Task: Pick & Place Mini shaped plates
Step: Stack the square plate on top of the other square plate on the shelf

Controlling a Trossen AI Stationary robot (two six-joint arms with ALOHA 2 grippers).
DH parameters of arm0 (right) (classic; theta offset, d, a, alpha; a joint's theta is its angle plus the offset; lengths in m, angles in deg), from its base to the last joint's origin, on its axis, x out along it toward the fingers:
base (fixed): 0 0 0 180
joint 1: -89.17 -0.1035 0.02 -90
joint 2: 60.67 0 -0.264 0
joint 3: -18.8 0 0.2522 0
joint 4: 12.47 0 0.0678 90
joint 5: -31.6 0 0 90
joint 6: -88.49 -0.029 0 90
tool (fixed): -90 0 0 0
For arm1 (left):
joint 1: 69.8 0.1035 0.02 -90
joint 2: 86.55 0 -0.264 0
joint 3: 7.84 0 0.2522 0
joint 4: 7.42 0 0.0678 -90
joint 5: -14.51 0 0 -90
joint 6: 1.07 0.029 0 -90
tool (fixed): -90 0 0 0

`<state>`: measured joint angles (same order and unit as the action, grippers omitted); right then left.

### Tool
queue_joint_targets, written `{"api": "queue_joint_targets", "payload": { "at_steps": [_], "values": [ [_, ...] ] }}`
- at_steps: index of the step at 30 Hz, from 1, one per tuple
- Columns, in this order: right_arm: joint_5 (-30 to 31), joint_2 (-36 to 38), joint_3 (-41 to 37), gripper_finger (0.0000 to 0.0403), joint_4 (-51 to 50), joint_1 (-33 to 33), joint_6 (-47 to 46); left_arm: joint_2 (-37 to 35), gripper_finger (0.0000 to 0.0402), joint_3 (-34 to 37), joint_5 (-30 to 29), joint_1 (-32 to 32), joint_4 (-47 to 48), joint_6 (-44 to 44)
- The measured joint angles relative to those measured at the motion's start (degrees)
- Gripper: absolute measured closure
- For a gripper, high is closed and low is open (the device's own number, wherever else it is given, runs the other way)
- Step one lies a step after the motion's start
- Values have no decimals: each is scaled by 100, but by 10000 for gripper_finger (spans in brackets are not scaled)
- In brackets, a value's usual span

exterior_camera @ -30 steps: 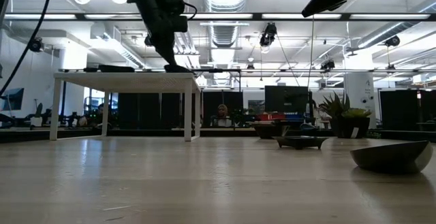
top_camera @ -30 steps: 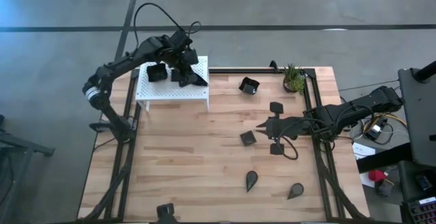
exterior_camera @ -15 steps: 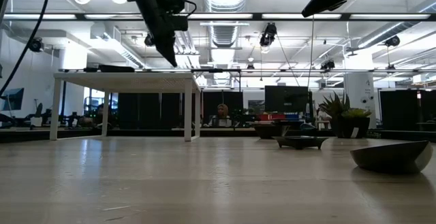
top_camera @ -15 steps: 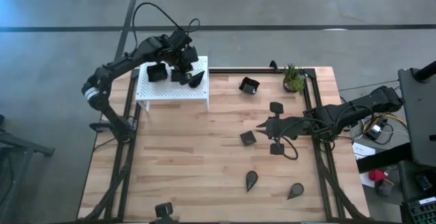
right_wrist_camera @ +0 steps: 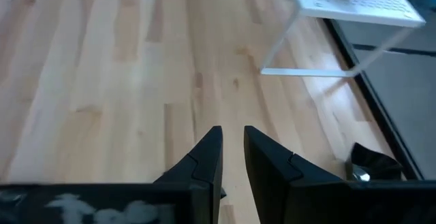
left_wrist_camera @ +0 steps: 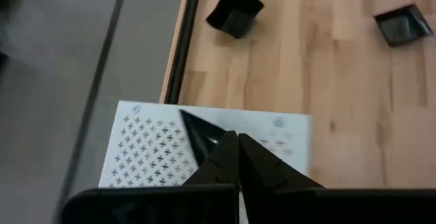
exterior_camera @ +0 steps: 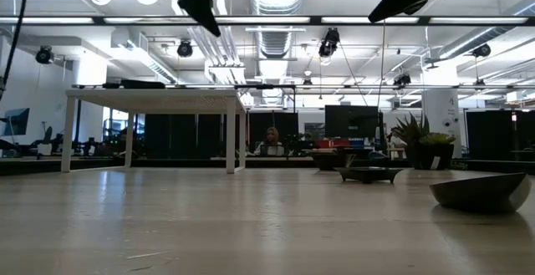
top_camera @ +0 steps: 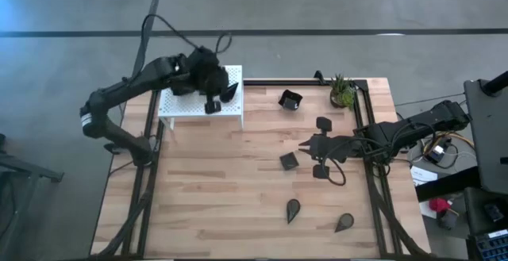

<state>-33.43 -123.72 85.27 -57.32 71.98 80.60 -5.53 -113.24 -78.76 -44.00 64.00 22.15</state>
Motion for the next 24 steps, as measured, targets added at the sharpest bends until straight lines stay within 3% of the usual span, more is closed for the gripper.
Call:
{"api": "queue_joint_targets", "payload": {
  "at_steps": [3,10,15,24],
  "values": [
    [90,-1,0,344,-5,2,-102,-162,401,4,-661,-623,59,-76],
    [48,-1,0,344,-18,-4,-116,-252,401,55,-981,-1959,55,-452],
    [-132,0,-14,344,-31,-4,-118,-254,401,435,-1864,-2763,72,-906],
    [-320,4,-523,344,-33,-4,-860,-257,401,1559,-1936,-3582,-824,-1710]
  ]
}}
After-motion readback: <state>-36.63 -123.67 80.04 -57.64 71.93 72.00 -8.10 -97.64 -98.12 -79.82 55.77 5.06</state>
